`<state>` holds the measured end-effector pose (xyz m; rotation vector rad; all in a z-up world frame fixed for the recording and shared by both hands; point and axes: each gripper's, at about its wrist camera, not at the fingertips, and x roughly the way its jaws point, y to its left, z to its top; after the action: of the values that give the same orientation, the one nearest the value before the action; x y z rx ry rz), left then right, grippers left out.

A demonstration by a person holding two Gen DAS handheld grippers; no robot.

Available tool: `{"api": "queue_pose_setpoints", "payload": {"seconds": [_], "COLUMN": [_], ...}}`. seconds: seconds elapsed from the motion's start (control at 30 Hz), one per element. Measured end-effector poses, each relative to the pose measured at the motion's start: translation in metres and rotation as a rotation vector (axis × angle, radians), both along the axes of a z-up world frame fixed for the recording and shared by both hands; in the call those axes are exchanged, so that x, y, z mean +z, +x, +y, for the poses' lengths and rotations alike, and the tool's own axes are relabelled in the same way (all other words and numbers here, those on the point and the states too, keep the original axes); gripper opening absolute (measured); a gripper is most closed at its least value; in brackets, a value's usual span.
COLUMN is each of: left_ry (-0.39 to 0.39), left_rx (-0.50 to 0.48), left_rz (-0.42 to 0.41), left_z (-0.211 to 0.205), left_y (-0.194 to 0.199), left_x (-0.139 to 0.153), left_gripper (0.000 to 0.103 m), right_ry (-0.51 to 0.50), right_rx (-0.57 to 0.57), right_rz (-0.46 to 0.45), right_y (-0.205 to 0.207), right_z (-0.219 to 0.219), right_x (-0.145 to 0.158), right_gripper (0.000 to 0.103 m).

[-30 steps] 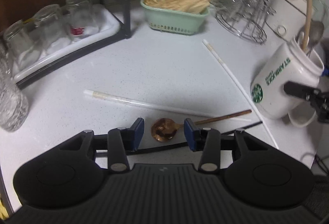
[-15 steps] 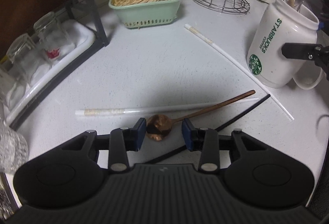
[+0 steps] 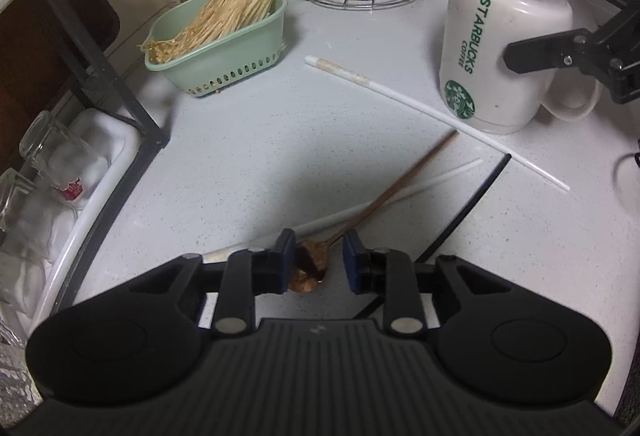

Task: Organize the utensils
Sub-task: 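Lower the left gripper onto the copper spoon bowl and close, then lift the copper spoon upright by its bowl with the left gripper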

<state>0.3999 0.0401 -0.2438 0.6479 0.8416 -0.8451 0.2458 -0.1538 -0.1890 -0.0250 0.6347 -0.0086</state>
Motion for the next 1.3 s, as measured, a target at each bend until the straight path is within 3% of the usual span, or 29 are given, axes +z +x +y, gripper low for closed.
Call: {"api": "queue_pose_setpoints", "payload": {"seconds": [0.03, 0.23, 0.43, 0.77, 1.3], "left_ry": [0.013, 0.063, 0.064, 0.042, 0.061], "left_rx": [-0.007, -0.056, -0.044, 0.074, 0.200], "left_rz": [-0.007, -0.010, 0.007, 0.063, 0.158], "left_z": [-0.001, -0.009, -0.013, -0.019, -0.029], "left_y": [-0.001, -0.007, -0.004, -0.001, -0.018], "left_x": [0.000, 0.002, 0.007, 0.023, 0.042], "left_gripper": [0.021, 0.018, 0.013, 0.001, 0.000], "right_ry": [0.000, 0.002, 0.005, 0.009, 0.010], "right_rx": [0.001, 0.000, -0.006, -0.002, 0.041], "right_rz": [-0.001, -0.005, -0.009, 0.008, 0.086], "right_y": [0.000, 0.001, 0.003, 0.004, 0.013], "right_z": [0.000, -0.001, -0.002, -0.003, -0.008], "right_x": [0.000, -0.001, -0.001, 0.000, 0.007], "right_gripper": [0.090, 0.090, 0.090, 0.090, 0.090]}}
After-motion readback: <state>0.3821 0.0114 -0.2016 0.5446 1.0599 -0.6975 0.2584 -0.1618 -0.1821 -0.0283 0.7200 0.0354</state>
